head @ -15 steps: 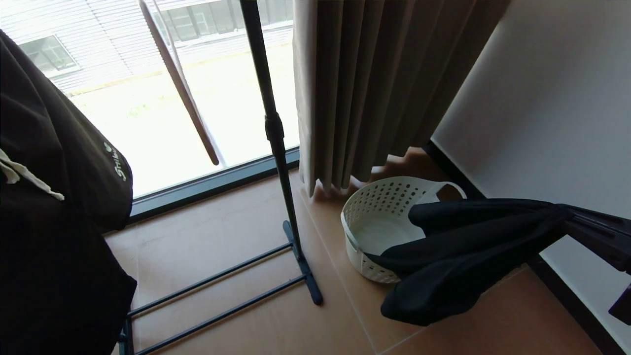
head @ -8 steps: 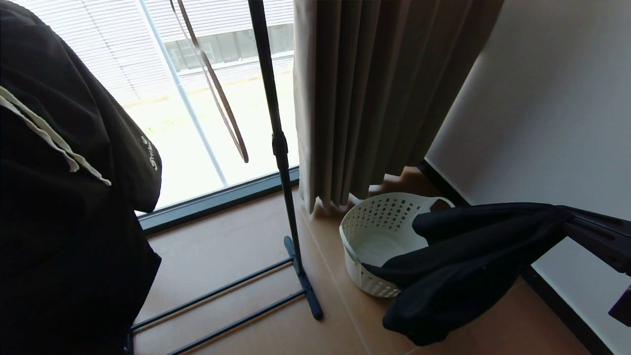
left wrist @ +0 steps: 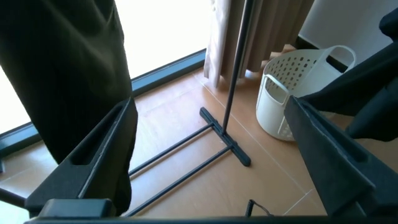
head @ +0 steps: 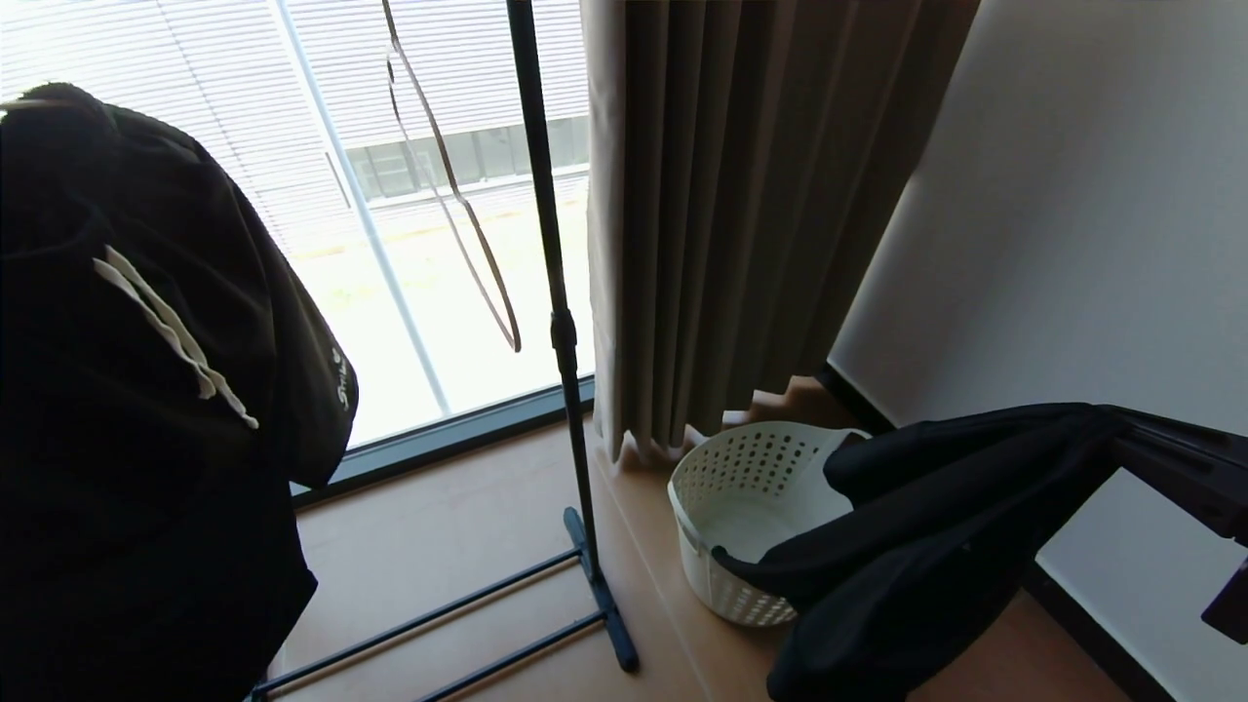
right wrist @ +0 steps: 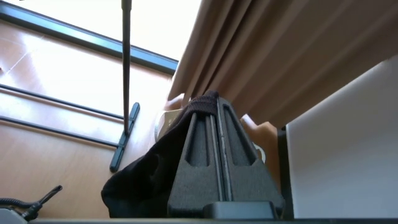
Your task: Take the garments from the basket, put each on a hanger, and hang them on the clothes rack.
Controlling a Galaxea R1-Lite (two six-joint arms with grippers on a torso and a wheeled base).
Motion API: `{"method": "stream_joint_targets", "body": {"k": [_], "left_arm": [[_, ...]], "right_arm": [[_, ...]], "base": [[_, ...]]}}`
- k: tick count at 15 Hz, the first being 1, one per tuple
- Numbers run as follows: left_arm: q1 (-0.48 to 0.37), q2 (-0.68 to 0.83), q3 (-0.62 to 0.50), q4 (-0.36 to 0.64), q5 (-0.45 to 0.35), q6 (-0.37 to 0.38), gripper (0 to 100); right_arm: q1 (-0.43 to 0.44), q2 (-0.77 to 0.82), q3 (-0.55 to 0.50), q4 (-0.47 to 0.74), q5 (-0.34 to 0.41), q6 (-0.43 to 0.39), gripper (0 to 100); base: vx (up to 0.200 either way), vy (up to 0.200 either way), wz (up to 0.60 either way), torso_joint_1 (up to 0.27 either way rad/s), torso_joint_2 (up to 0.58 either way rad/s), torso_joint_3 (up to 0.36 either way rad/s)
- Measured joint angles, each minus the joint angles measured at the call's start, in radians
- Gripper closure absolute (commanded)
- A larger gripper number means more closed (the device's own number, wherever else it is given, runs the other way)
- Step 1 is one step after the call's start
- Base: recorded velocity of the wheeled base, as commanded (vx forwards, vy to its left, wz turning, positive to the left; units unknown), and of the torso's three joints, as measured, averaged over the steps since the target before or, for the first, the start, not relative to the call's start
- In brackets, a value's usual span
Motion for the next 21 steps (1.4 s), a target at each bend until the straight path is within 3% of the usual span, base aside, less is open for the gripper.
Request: {"method": "stream_joint_targets", "body": {"k": [11,21], "left_arm": [[0.000,0.000,0.000,0.000,-0.001,-0.001,0],[0.000,0.000,0.000,0.000,-0.001,-0.001,0]], "right_arm": [[0.000,0.011,0.011,-0.001,0.000,0.000,100],[0.000,0.011,0.019,-0.001,0.000,0.001,100]], "base": [[0.000,0.000,0.00,0.199,-0.53,-0.230],[0.000,0.000,0.00,0.009,-0.02,0.056]]}}
